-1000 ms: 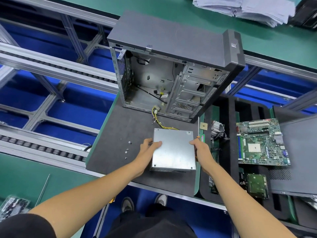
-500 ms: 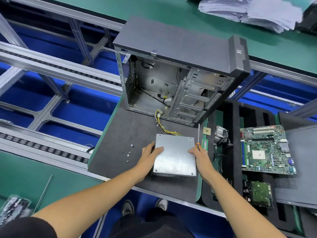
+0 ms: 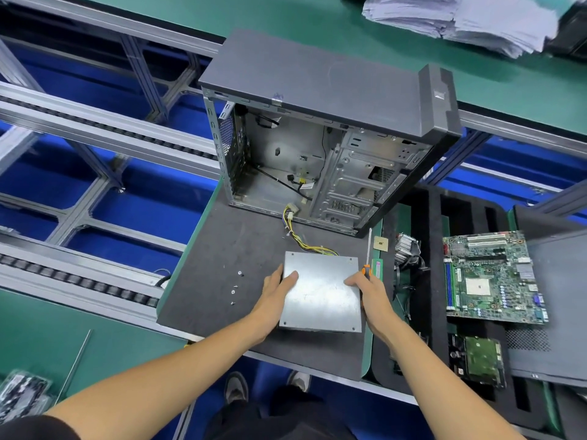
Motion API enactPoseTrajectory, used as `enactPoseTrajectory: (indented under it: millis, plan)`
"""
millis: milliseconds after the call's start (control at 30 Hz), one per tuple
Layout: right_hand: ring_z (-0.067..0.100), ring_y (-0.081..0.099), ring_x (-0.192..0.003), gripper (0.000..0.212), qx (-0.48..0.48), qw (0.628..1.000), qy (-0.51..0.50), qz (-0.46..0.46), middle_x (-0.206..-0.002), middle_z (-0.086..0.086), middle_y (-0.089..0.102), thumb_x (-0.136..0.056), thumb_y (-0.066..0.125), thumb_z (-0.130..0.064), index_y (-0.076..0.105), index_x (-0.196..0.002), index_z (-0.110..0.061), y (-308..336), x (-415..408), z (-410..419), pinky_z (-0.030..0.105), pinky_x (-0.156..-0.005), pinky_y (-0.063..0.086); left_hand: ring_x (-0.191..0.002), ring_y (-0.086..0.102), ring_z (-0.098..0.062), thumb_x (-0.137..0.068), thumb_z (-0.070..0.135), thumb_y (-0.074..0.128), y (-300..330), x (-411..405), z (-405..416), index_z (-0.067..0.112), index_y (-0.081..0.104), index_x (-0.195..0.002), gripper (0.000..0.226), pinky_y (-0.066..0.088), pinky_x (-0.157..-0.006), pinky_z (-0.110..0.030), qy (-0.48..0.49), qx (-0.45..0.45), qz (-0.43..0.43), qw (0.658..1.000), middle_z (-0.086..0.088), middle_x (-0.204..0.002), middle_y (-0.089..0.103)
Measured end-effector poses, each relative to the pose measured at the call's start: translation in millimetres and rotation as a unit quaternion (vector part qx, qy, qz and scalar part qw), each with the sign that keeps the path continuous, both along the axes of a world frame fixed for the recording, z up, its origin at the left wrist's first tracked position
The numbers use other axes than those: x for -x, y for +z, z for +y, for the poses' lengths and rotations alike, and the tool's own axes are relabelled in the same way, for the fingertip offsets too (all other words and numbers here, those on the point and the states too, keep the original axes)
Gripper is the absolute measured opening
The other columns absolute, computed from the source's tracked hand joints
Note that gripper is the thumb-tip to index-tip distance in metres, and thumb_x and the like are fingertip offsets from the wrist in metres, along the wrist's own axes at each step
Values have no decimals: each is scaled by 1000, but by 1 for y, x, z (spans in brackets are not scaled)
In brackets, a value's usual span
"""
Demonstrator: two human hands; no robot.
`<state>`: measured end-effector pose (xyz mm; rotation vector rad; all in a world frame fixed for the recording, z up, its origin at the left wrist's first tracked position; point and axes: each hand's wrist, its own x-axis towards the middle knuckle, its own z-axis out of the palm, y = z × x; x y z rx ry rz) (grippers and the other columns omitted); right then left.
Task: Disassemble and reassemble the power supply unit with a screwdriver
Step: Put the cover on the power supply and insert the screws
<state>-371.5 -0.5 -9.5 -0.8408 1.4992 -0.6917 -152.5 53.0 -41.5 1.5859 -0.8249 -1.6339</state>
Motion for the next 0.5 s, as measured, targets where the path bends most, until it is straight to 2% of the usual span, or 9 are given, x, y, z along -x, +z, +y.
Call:
enactPoseTrajectory:
  millis: [67,133,200,267,300,333,400,467,500]
  plan:
    - [24,43,-78,17,-7,1000,3,-1,-75,1,46,-67,69,-34,58,-57,-29,0,1,-3,41,-76,31,-122,43,13,-75,81,45,-1,-2,0,49,38,-148,80,37,-95,-22,-6,-7,-6,1000,24,-132,39]
    - [25,35,-78,21,-17,1000,-2,-5,-79,6,38,-64,71,-37,53,-62,-26,-1,1,-5,42,-76,25,-127,42,9,-76,82,43,-3,-3,0,50,37,-149,80,34,-103,-28,-18,-11,-11,1000,24,-130,39]
    - [27,33,-80,28,-28,1000,-8,-11,-83,9,35,-60,73,-38,52,-68,-20,-4,2,-6,43,-75,24,-122,40,20,-77,82,42,-5,-4,0,52,36,-148,77,31,-105,-28,-29,-8,-22,999,22,-129,39]
    - [26,36,-79,26,-36,999,-16,-6,-79,6,41,-55,74,-39,56,-65,-22,-6,3,-8,40,-75,26,-108,36,33,-78,83,39,-4,-5,1,53,35,-148,76,30,-97,-19,-41,4,-39,998,18,-128,37]
    - [24,39,-79,24,-37,999,-18,-2,-78,1,45,-52,74,-40,58,-63,-24,-7,3,-8,39,-75,27,-109,36,32,-78,83,38,-2,-6,1,53,36,-148,76,30,-95,-16,-47,7,-44,998,15,-128,37]
    - [21,40,-78,27,-37,999,-21,-3,-77,-3,47,-50,74,-41,59,-64,-24,-8,4,-8,37,-73,27,-117,35,26,-78,82,38,-2,-6,0,52,37,-147,76,30,-100,-18,-53,5,-43,998,13,-128,37]
    - [19,39,-79,38,-31,999,-26,-12,-77,-4,47,-48,75,-41,57,-74,-19,-11,6,-8,36,-72,26,-135,30,4,-75,80,41,-5,-3,-3,43,37,-150,84,25,-116,-29,-44,-6,-66,997,8,-130,35]
    - [21,39,-82,43,-22,999,-33,-16,-81,1,45,-50,76,-40,56,-80,-16,-14,6,-7,38,-77,26,-137,22,-11,-75,70,48,-2,-1,-8,28,31,-154,91,15,-120,-32,-8,15,-161,987,4,-135,29]
    - [21,39,-82,43,-19,999,-35,-19,-83,2,44,-51,76,-40,57,-81,-16,-15,6,-7,39,-78,25,-135,22,-10,-77,65,50,4,-2,-13,23,31,-154,89,14,-119,-30,8,69,-217,974,4,-135,28]
